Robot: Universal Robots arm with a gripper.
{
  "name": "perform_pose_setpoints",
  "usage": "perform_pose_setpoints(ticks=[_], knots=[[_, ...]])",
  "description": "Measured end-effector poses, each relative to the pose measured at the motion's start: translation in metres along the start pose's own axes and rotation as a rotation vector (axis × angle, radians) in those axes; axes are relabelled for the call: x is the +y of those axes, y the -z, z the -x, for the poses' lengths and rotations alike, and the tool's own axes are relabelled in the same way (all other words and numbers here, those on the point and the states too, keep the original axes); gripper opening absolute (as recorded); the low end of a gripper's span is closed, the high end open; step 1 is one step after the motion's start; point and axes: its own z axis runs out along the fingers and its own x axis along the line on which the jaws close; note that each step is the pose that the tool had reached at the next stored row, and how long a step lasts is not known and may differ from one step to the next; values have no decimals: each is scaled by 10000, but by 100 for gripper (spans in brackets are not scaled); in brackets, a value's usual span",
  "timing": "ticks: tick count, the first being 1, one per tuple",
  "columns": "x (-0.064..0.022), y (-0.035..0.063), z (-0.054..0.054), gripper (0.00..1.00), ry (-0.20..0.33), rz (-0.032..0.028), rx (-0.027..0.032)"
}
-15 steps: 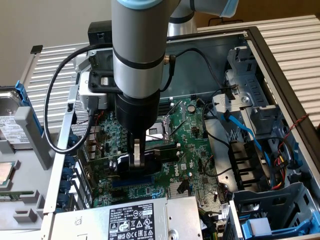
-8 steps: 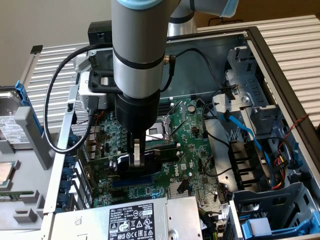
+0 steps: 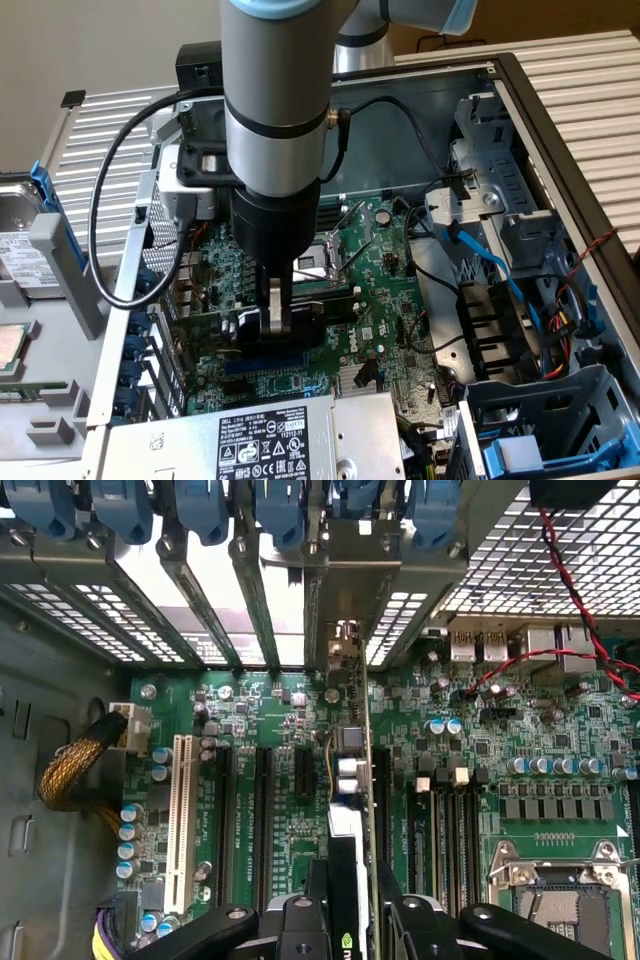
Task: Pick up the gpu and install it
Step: 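Insert the gpu into the slot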
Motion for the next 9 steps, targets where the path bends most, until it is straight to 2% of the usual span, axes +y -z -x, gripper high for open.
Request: perform_pose_setpoints(ticks=[9], knots=[[10,1,0,29,-3,-4,5]])
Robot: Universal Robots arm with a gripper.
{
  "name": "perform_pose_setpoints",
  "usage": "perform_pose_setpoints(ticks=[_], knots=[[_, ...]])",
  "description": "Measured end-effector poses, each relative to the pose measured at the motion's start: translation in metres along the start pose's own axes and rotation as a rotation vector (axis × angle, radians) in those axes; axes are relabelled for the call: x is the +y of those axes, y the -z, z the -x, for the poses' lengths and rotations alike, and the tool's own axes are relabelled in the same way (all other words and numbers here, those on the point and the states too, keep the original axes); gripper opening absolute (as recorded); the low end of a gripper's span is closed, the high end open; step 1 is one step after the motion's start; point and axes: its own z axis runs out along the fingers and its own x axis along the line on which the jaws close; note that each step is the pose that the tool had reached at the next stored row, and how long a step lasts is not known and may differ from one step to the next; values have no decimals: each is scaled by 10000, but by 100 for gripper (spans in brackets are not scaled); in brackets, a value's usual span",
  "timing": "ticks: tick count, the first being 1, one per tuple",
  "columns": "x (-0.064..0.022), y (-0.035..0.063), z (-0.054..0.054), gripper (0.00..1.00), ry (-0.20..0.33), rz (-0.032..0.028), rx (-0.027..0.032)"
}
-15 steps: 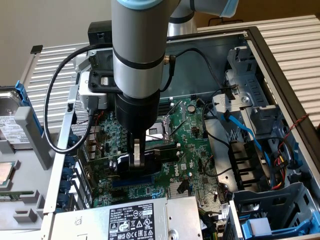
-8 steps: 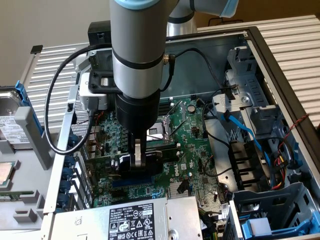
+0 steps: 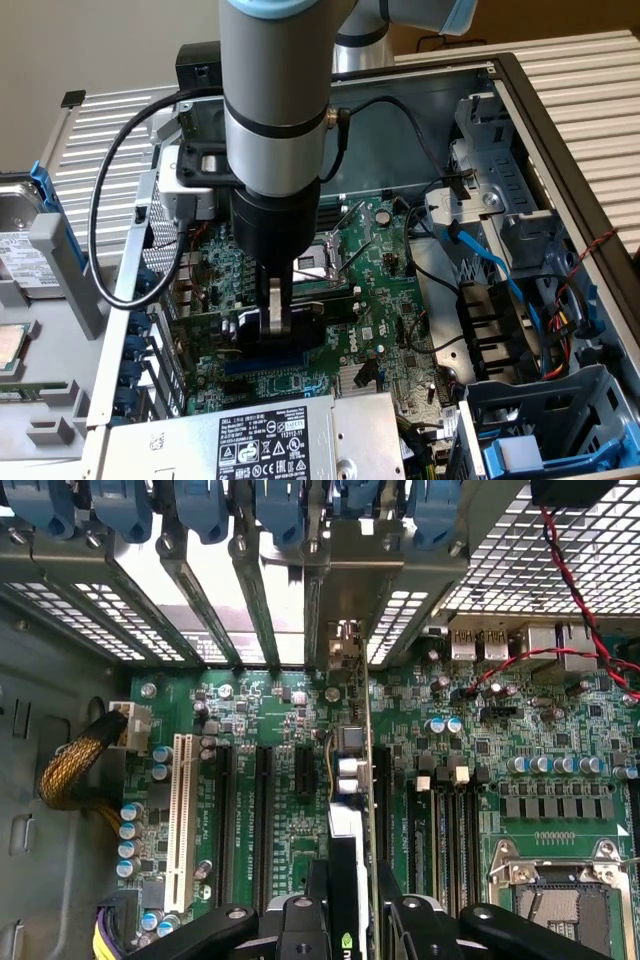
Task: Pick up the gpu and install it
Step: 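Insert the gpu into the slot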
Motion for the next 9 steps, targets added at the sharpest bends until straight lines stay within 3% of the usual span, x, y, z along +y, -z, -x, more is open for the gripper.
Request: perform_pose_setpoints(ticks=[9], knots=[[26,-5,0,29,3,-6,-1]])
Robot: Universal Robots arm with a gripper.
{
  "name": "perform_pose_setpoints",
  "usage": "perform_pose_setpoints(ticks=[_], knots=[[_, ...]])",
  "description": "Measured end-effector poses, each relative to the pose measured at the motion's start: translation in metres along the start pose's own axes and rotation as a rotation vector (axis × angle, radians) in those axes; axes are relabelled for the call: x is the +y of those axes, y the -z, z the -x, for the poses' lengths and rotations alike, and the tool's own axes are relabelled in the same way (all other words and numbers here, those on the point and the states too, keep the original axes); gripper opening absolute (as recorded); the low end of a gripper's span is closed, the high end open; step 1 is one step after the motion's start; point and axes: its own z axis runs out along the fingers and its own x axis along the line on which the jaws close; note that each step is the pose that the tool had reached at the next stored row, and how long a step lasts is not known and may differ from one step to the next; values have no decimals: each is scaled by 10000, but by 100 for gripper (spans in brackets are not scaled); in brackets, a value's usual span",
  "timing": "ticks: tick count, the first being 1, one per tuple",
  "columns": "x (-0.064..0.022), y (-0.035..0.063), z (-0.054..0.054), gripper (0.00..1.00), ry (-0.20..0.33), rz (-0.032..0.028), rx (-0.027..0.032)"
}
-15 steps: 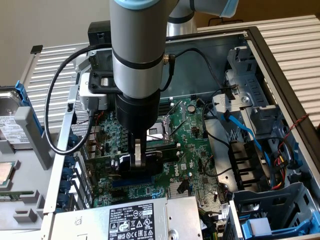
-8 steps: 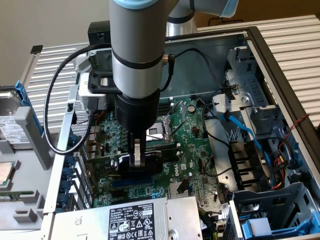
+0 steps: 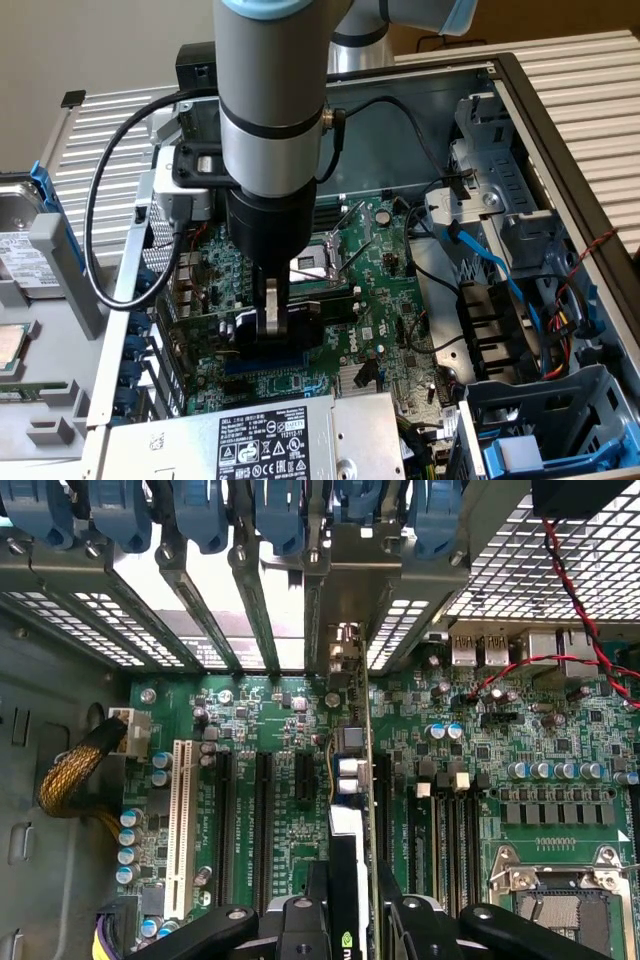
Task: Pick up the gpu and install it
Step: 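Insert the gpu into the slot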
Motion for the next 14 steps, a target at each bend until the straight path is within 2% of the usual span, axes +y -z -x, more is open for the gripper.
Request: perform_pose_setpoints(ticks=[14], knots=[[31,3,0,29,-1,0,-1]])
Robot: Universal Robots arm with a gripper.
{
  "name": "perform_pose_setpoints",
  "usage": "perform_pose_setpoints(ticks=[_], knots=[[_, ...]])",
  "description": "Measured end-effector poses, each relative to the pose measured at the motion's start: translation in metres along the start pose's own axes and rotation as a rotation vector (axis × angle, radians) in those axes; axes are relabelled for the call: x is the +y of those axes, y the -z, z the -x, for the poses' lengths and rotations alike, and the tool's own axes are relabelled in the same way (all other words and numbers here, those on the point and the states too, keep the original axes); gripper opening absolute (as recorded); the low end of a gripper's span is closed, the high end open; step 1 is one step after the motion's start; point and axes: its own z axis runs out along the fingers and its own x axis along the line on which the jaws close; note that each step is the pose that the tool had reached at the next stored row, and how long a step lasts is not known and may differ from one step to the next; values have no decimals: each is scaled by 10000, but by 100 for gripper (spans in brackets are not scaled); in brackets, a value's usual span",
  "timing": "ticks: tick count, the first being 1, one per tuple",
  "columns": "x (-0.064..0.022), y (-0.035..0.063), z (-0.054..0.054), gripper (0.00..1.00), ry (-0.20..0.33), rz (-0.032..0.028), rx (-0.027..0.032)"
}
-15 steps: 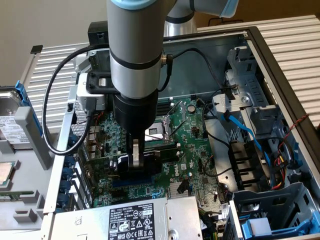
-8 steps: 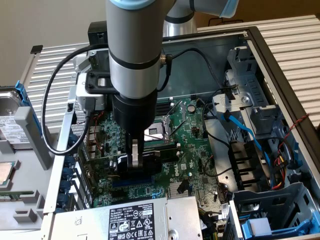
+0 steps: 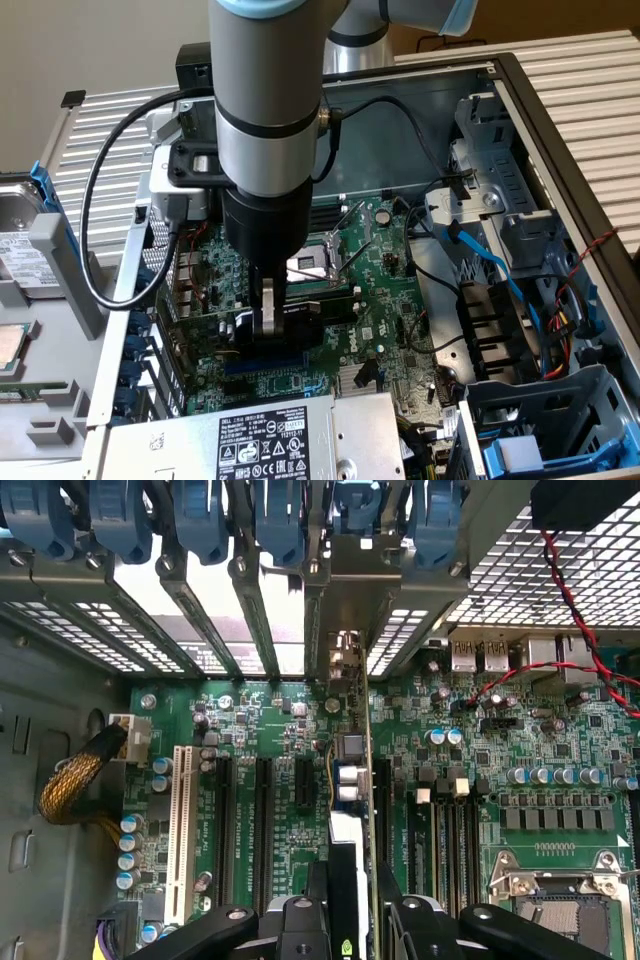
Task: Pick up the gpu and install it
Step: 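Insert the gpu into the slot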
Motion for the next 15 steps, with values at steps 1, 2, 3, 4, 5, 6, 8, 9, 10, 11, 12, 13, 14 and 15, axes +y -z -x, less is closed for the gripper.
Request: perform_pose_setpoints(ticks=[1,2,3,4,5,6,8,9,10,11,12,13,14,15], knots=[[0,0,0,29,1,0,0],[0,0,0,29,0,2,0],[0,1,0,29,-1,13,2],[1,1,0,29,-2,30,1],[0,1,0,29,-2,52,-2],[-1,0,0,29,-1,72,-5],[-1,1,-1,29,-2,102,-12],[-1,1,-1,29,-3,109,-12],[-1,1,-1,29,-3,109,-13],[-1,1,-1,29,-3,110,-12],[-1,1,-1,29,-2,110,-13],[-1,1,-1,29,-2,109,-13],[-1,0,-1,29,-2,108,-13],[-2,0,0,29,-1,91,-14]])
